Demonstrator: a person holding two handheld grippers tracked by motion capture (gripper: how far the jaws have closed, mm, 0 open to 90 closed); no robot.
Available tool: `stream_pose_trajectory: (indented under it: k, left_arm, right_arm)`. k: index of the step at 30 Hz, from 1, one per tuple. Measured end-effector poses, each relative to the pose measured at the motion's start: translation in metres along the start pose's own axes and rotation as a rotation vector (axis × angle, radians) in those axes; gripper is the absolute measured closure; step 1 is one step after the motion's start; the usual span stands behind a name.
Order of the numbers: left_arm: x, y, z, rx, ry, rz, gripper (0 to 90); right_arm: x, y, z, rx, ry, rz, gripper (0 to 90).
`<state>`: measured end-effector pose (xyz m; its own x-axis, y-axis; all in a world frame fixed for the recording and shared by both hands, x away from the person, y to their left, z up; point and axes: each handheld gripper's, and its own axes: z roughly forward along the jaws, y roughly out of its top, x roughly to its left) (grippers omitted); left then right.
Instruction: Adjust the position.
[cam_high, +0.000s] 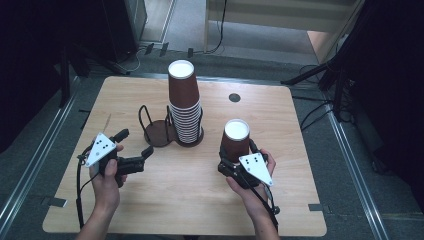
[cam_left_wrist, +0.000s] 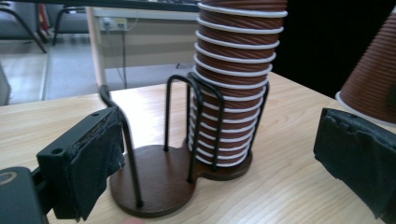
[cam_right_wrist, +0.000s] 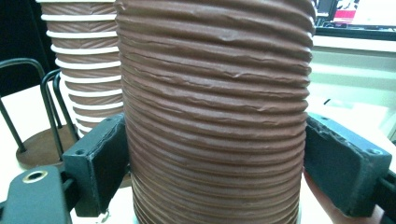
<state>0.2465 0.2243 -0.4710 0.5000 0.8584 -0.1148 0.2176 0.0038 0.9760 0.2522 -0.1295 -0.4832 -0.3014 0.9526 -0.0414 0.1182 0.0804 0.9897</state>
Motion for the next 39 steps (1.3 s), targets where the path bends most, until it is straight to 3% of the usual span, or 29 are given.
stream_pose_trajectory:
  k: [7, 10, 17, 19, 23, 29, 39]
  left_arm:
    - [-0.009, 0.001, 0.009, 0.019, -0.071, -0.024, 2.3]
    - [-0.018, 0.004, 0.014, 0.037, -0.101, -0.004, 2.3]
    - [-0.037, 0.015, 0.018, 0.047, -0.254, 0.016, 2.3]
    - [-0.041, 0.014, 0.019, 0.065, -0.279, 0.024, 2.3]
    - [-0.045, 0.01, 0.024, 0.125, -0.299, 0.007, 2.3]
    - [-0.046, 0.006, 0.028, 0.204, -0.334, -0.015, 2.3]
    - [-0.058, 0.006, 0.035, 0.265, -0.367, 0.029, 2.3]
  right_arm:
    - [0.009, -0.007, 0.001, 0.012, 0.021, -0.027, 12.9]
    - [0.012, -0.011, 0.001, 0.02, 0.019, -0.045, 12.9]
    - [0.025, -0.022, 0.001, 0.037, 0.029, -0.131, 12.9]
    - [0.03, -0.025, 0.002, 0.04, 0.038, -0.152, 12.8]
    - [0.04, -0.028, 0.004, 0.036, 0.057, -0.185, 12.9]
    - [0.056, -0.033, 0.007, 0.029, 0.081, -0.272, 12.9]
    - [0.073, -0.042, 0.004, 0.024, 0.114, -0.363, 12.9]
